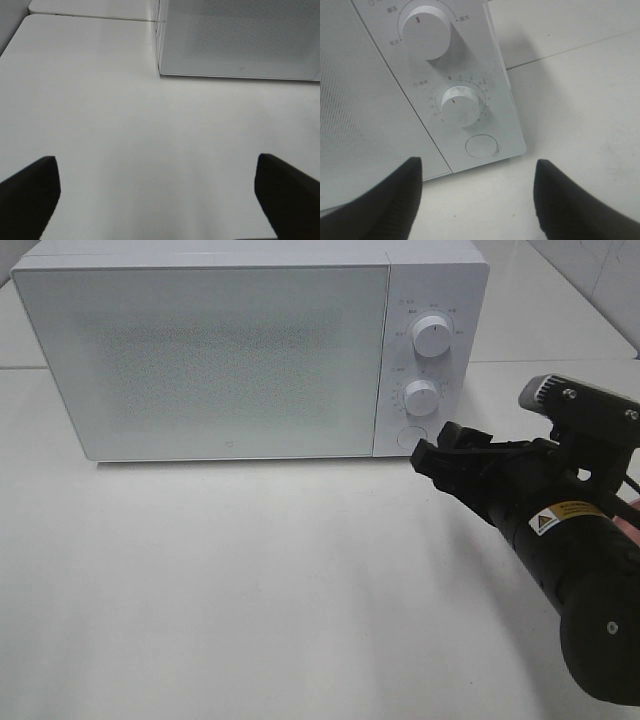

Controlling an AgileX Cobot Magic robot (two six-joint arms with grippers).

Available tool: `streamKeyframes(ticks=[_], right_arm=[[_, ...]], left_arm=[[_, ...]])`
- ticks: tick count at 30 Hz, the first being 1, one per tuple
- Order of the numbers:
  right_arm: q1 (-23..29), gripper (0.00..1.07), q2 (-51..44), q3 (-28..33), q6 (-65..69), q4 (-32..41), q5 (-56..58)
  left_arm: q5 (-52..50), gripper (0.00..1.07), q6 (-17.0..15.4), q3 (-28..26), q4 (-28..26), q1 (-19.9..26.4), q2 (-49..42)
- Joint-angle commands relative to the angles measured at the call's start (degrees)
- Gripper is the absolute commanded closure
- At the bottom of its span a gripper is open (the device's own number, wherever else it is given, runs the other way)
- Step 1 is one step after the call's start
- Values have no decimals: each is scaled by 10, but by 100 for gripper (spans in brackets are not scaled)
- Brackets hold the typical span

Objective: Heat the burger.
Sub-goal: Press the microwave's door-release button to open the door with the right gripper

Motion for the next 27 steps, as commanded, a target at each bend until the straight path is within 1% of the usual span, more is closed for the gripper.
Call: streamKeyframes(ticks=[1, 2, 3, 4, 5, 6, 7, 8, 9, 12, 14, 16, 17, 20, 22, 27], right_arm=[[1, 57, 2, -3, 116, 1, -2], [1, 57, 2, -3, 116, 1, -2], [1, 61, 2, -3, 150, 1, -2], [1, 61, 2, -3, 150, 1, -2], [1, 68, 2, -3, 222, 1, 0], [1, 72, 2, -3, 269, 0, 2], [1, 72, 2, -3, 269, 0, 2], [1, 81, 2, -3, 358, 0, 2], [1, 87, 2, -3, 422, 0, 2], [1, 88, 2, -3, 443, 0, 2], [1, 93, 2, -3, 502, 1, 16], [1, 94, 2, -3, 510, 1, 23], [-3, 97, 2, -3, 527, 3, 40], [-3, 98, 2, -3, 531, 3, 49], [-3, 107, 2, -3, 537, 18, 59], [-9, 107, 2, -6, 541, 26, 72]], left_arm=[[-8, 9, -1, 1, -6, 0, -9], [-8, 9, -1, 1, -6, 0, -9], [-8, 9, -1, 1, -6, 0, -9], [-8, 9, -1, 1, -6, 0, -9], [-8, 9, -1, 1, -6, 0, -9], [-8, 9, -1, 1, -6, 0, -9], [-8, 9, -1, 1, -6, 0, -9], [-8, 9, -1, 1, -6, 0, -9], [-8, 9, -1, 1, -6, 0, -9], [-8, 9, -1, 1, -6, 0, -9], [-8, 9, -1, 1, -6, 0, -9], [-8, 9, -1, 1, -6, 0, -9], [-8, 9, -1, 1, -6, 0, -9], [-8, 9, -1, 1, -6, 0, -9], [-8, 9, -1, 1, -6, 0, -9], [-8, 9, -1, 1, -6, 0, -9]])
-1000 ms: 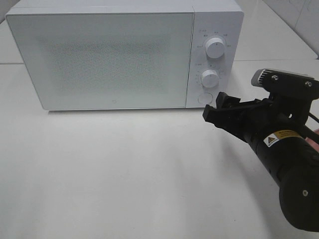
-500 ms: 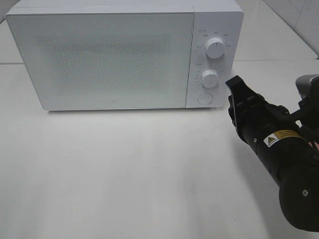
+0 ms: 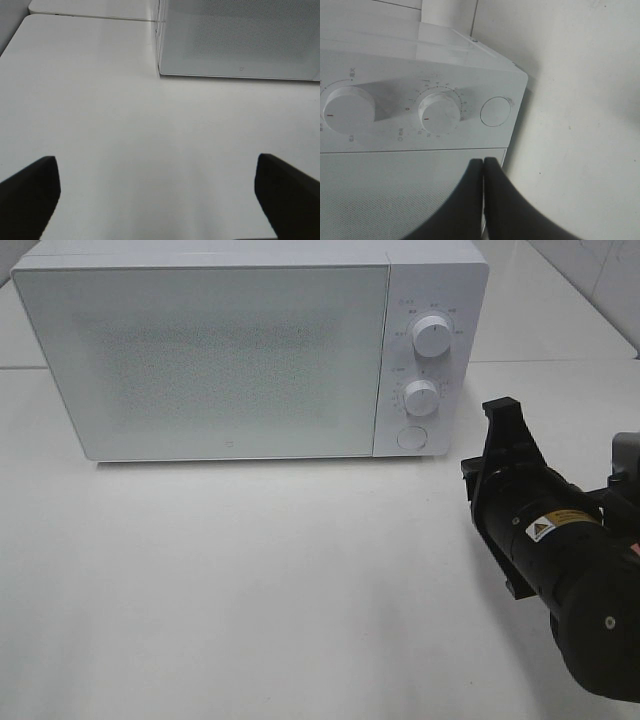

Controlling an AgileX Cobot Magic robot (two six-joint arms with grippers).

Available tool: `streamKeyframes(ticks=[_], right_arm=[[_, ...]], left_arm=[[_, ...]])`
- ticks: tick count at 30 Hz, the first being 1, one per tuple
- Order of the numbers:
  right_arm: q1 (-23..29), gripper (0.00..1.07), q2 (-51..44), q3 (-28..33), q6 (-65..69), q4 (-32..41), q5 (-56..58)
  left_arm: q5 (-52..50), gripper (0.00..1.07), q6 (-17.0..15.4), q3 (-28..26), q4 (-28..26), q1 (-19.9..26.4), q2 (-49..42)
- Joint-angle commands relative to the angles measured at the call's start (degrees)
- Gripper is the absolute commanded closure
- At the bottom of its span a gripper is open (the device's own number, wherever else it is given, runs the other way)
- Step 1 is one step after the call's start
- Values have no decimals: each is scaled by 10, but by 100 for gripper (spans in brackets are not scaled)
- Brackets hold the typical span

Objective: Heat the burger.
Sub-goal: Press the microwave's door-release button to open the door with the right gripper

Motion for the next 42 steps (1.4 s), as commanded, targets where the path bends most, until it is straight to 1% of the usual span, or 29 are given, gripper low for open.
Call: streamKeyframes(ticks=[1, 5, 6, 7, 9, 12, 16, 19, 20, 23, 27, 29, 35, 42], right_arm=[[-8, 107, 1, -3, 8, 5, 11], [-32, 107, 1, -3, 19, 1, 44], [-46, 107, 1, -3, 25, -12, 56], [-46, 107, 1, -3, 25, -12, 56], [-66, 107, 1, -3, 37, -40, 74], [-79, 107, 1, -3, 65, -56, 76], [-82, 107, 3, -9, 85, -61, 71], [-82, 107, 21, -26, 91, -67, 70], [-82, 107, 42, -38, 119, -77, 69], [-82, 107, 66, -53, 158, -89, 66], [-82, 107, 86, -72, 162, -91, 67], [-82, 107, 105, -91, 162, -97, 69], [-82, 107, 123, -120, 162, -101, 69], [-95, 107, 159, -171, 163, -112, 91]], left_arm=[[-8, 9, -1, 1, -6, 0, -9], [-8, 9, -1, 1, -6, 0, -9], [-8, 9, -1, 1, -6, 0, -9], [-8, 9, -1, 1, -6, 0, -9], [-8, 9, -1, 1, -6, 0, -9], [-8, 9, -1, 1, -6, 0, -9], [-8, 9, -1, 1, -6, 0, -9], [-8, 9, 0, 1, -6, 0, -9], [-8, 9, 0, 1, -6, 0, -9], [-8, 9, 0, 1, -6, 0, -9], [-8, 9, 0, 1, -6, 0, -9], [-8, 9, 0, 1, -6, 0, -9], [-8, 9, 0, 1, -6, 0, -9], [-8, 9, 0, 1, -6, 0, -9]])
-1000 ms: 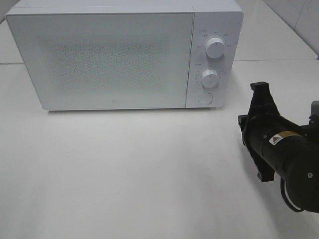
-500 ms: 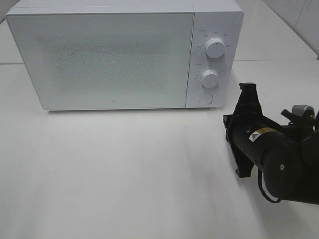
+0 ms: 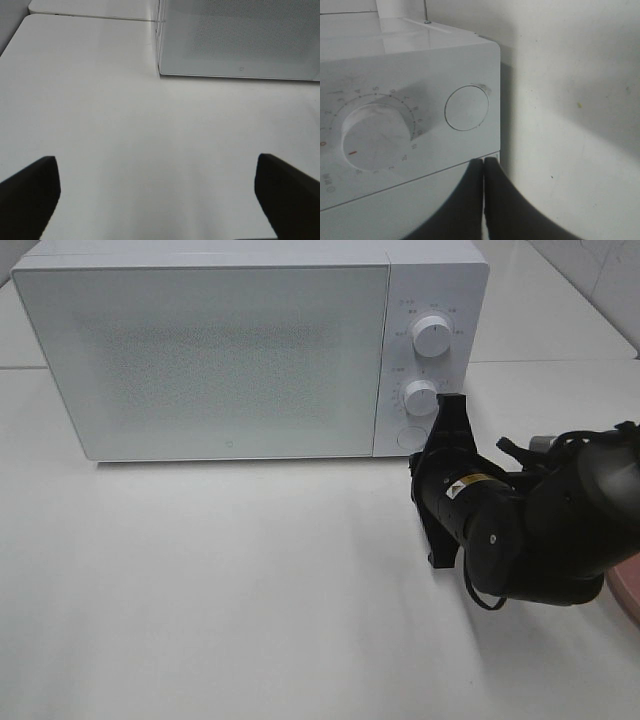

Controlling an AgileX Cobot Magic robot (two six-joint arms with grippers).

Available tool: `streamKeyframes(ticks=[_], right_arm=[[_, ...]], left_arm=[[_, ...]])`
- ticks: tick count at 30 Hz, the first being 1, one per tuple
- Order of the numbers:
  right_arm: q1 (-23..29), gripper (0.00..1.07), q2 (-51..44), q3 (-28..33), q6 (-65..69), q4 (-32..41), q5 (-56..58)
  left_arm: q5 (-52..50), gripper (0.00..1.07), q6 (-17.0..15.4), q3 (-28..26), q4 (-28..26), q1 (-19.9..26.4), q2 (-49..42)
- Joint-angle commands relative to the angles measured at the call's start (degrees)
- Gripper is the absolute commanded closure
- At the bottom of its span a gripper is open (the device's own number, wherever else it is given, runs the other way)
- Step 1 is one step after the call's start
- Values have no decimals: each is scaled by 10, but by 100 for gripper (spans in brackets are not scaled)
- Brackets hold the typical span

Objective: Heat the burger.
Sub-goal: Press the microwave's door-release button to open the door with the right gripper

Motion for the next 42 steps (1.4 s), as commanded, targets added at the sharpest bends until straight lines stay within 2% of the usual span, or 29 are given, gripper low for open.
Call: streamKeyframes(ticks=[1, 17, 42], right_arm=[[-5, 107, 7, -17, 1, -10, 5], [-52, 107, 54, -93, -2, -18, 32], [-85, 107, 95, -149, -5, -33, 50]], left_arm=[[-8, 9, 0, 1, -6, 0, -9], [-8, 9, 0, 1, -6, 0, -9], [-8, 9, 0, 1, -6, 0, -9]])
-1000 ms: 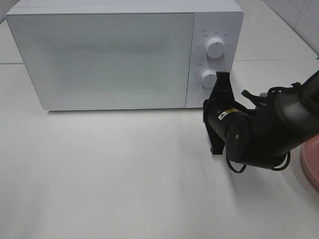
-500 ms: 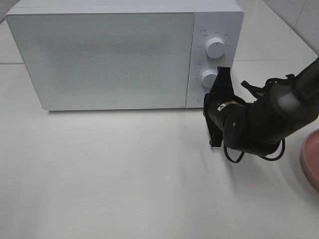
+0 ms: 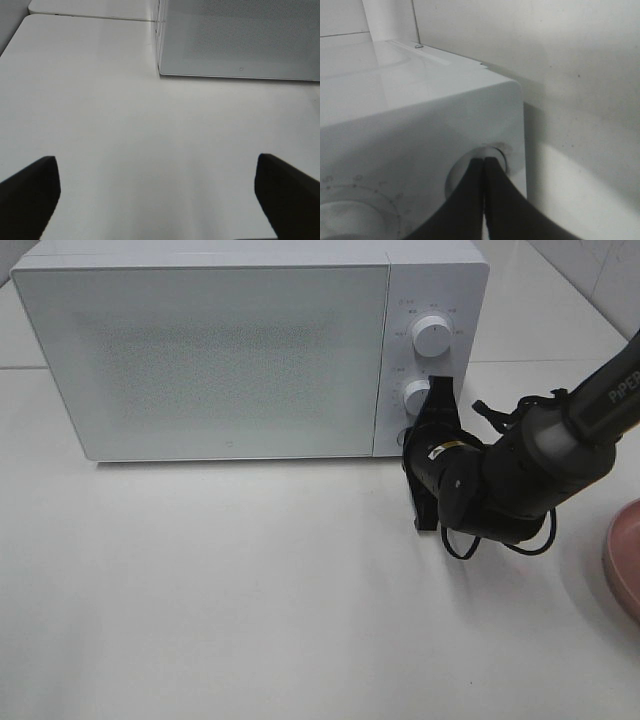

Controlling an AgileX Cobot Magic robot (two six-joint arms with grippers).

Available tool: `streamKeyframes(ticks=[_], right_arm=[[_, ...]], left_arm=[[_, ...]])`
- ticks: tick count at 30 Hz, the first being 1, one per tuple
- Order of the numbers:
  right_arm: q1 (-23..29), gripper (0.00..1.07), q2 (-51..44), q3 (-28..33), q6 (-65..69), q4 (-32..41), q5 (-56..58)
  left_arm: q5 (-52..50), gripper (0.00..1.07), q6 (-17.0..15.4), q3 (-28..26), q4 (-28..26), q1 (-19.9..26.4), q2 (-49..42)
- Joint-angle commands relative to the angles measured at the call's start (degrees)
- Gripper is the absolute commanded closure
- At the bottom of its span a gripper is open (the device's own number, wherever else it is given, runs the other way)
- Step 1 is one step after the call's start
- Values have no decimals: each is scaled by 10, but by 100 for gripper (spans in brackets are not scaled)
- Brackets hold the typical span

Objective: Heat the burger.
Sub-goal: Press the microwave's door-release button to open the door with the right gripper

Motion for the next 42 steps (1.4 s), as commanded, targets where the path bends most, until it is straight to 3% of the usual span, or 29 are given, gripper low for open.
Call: streamKeyframes(ticks=[1, 29, 42], right_arm=[[-7, 107, 1, -12, -4, -5, -2], [-7, 107, -7, -21, -9, -11, -117], [-7, 107, 27, -86, -25, 23, -162]], left_arm=[[-8, 9, 0, 1, -6, 0, -9], [-8, 9, 0, 1, -6, 0, -9], [-8, 9, 0, 1, -6, 0, -9]])
